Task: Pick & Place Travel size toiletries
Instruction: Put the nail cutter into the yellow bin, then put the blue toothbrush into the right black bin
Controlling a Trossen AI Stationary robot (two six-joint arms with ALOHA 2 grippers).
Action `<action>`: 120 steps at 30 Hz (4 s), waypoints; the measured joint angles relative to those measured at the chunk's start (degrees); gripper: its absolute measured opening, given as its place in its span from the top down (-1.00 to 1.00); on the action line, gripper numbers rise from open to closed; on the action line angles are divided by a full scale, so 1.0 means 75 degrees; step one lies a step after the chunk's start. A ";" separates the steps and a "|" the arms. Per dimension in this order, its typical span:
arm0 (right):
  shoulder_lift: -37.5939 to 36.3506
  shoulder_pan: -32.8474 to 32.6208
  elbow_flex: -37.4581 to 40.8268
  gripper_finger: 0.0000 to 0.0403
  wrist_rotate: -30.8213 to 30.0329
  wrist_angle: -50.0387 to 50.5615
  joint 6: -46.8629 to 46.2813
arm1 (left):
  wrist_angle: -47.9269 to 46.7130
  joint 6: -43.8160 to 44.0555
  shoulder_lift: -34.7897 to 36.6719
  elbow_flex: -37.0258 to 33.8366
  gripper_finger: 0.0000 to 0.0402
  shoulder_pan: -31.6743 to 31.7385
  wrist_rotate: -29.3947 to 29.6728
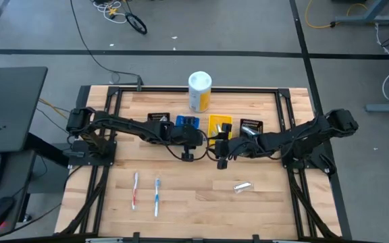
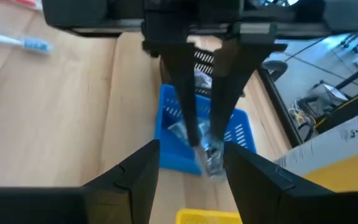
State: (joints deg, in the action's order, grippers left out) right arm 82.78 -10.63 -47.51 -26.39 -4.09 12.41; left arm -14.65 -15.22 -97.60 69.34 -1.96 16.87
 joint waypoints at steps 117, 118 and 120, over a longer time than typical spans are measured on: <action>0.0469 -0.1000 0.0000 0.21 0.2300 0.2209 -0.4190 | -0.4150 0.8012 0.0007 -0.0058 0.42 -0.1566 -0.1385; 0.0469 -0.0997 0.0000 0.21 0.2212 0.2063 -0.4169 | -0.4222 0.8421 0.0012 -0.0124 0.42 -0.1747 -0.1494; 0.0469 -0.0995 0.0000 0.21 0.2094 0.1805 -0.4096 | -0.4302 0.9200 0.0012 -0.0243 0.42 -0.2115 -0.1775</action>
State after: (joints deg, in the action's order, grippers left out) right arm 86.30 -18.09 -47.51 -10.69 9.45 -18.31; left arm -46.92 53.78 -97.51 67.52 -17.83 3.56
